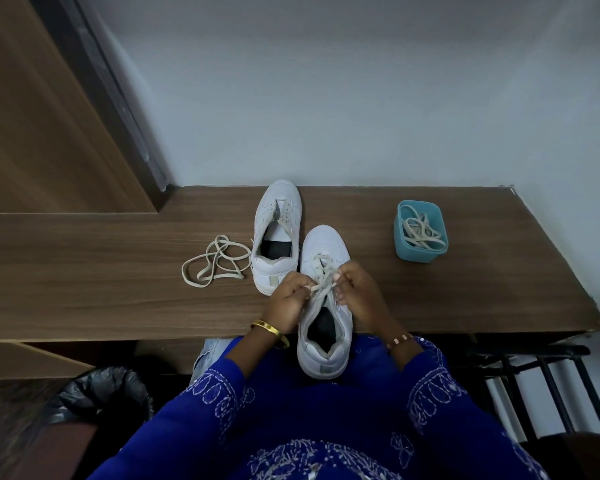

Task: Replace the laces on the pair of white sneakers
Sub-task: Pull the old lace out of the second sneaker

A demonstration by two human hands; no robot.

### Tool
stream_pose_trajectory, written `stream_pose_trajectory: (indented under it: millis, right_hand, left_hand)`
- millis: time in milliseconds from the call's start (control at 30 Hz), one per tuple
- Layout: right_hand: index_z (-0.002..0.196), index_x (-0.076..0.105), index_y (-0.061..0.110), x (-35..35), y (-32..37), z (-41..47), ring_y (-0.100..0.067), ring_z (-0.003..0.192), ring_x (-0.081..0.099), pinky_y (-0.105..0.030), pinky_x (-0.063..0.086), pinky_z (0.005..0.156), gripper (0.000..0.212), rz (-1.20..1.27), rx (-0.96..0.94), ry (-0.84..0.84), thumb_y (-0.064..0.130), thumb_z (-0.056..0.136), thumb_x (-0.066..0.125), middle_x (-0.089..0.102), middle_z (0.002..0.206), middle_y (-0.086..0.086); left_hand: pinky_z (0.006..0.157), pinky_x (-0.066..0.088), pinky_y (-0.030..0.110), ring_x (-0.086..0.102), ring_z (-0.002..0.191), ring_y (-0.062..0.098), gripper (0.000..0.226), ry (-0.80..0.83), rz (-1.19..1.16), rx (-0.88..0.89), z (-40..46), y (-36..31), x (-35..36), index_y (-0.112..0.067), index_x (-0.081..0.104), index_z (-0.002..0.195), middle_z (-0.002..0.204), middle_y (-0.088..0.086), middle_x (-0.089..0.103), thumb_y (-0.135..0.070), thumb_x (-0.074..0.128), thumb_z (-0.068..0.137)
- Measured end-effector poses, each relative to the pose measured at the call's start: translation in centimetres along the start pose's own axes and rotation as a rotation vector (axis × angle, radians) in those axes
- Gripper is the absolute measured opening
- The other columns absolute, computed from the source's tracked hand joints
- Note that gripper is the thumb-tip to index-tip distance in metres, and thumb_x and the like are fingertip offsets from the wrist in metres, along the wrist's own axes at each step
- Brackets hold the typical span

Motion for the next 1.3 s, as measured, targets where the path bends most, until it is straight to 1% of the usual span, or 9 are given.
stream_pose_trajectory:
  millis: [100,267,500,633,700,833,933,1067,1300]
  right_hand:
    - [0.083,0.048,0.013,-0.6,-1.5,-0.2,-0.016,0.058,0.054,-0.026,0.049,0.055,0.016,0.422,0.247,0.005,0.013,0.098,0.041,0.055,0.071,-0.008]
    - [0.081,0.053,0.011,-4.5,1.1,0.0,-0.018,0.065,0.055,-0.031,0.047,0.061,0.025,0.773,0.183,-0.079,0.016,0.099,0.038,0.059,0.075,-0.008]
    - [0.069,0.053,0.012,-10.4,5.5,1.0,-0.011,0.060,0.056,-0.020,0.049,0.057,0.033,0.412,0.010,-0.274,0.020,0.099,0.040,0.057,0.070,-0.006]
    - [0.074,0.053,0.012,-9.9,4.1,1.0,-0.014,0.064,0.053,-0.019,0.045,0.060,0.020,-0.273,0.016,-0.301,0.023,0.091,0.054,0.057,0.081,-0.008]
    - [0.086,0.059,0.006,-8.7,3.1,0.2,-0.022,0.076,0.058,-0.033,0.051,0.070,0.019,-0.418,-0.006,-0.325,0.025,0.087,0.059,0.056,0.096,-0.012]
    - [0.079,0.061,0.004,-4.9,2.8,-1.3,-0.015,0.074,0.052,-0.031,0.043,0.071,0.015,-0.416,-0.062,-0.182,0.017,0.086,0.061,0.055,0.081,-0.004]
    - [0.066,0.059,0.001,-1.2,2.2,-1.7,-0.015,0.064,0.050,-0.020,0.029,0.063,0.021,-0.427,-0.100,0.007,0.011,0.085,0.059,0.059,0.067,-0.010]
    - [0.082,0.067,-0.002,-1.0,2.6,-2.1,-0.017,0.072,0.053,-0.015,0.029,0.058,0.009,-0.334,-0.171,-0.064,0.006,0.082,0.063,0.064,0.079,-0.016]
    - [0.088,0.066,-0.001,-0.4,2.9,-2.3,0.000,0.058,0.039,-0.015,0.027,0.058,0.010,-0.310,-0.241,-0.088,0.007,0.083,0.062,0.050,0.073,-0.005]
  left_hand:
    - [0.058,0.043,0.015,0.051,0.066,0.011,0.012,-0.082,-0.282,-0.159,-0.4,0.7,-0.7,-0.010,0.052,0.072,0.072,0.003,0.051,-0.012,0.053,0.083]
    - [0.052,0.050,0.021,0.061,0.059,0.013,0.026,-0.205,-0.519,-0.218,0.2,0.0,-4.0,-0.010,0.053,0.073,0.068,0.006,0.064,-0.014,0.040,0.095]
    - [0.057,0.050,0.024,0.063,0.054,0.013,0.033,-0.392,-0.620,-0.068,1.6,-4.0,-8.7,-0.008,0.056,0.066,0.051,-0.002,0.063,-0.014,0.042,0.095]
    - [0.063,0.045,0.032,0.053,0.058,0.023,0.030,-0.547,-0.086,-0.087,1.2,-3.8,-11.6,-0.011,0.055,0.058,0.049,-0.002,0.057,-0.014,0.053,0.088]
    - [0.072,0.045,0.035,0.057,0.074,0.028,0.010,-0.468,0.303,-0.105,1.1,-4.0,-11.2,-0.005,0.060,0.082,0.073,0.008,0.060,-0.014,0.058,0.085]
    - [0.090,0.039,0.040,0.049,0.103,0.042,0.052,-0.549,0.704,0.120,-0.6,-5.5,-9.8,0.010,0.048,0.120,0.112,0.030,0.051,-0.003,0.063,0.073]
    - [0.079,0.044,0.039,0.056,0.087,0.040,0.039,-0.410,0.797,0.315,-1.3,-6.9,-5.8,0.002,0.062,0.105,0.094,0.023,0.059,-0.016,0.049,0.073]
    - [0.065,0.042,0.031,0.060,0.075,0.033,0.032,-0.060,0.827,0.363,-1.1,-5.4,0.4,-0.009,0.071,0.086,0.077,0.014,0.065,-0.024,0.044,0.082]
    - [0.068,0.037,0.023,0.061,0.085,0.027,0.013,-0.029,0.691,0.264,0.0,-4.1,0.4,-0.006,0.071,0.091,0.090,0.015,0.068,-0.009,0.060,0.085]
Point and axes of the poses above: each hand's wrist, its own z-axis towards the middle knuckle, its own x-axis out of the palm, y = z × x, the point moved 10 cm from there along z, towards the middle knuckle
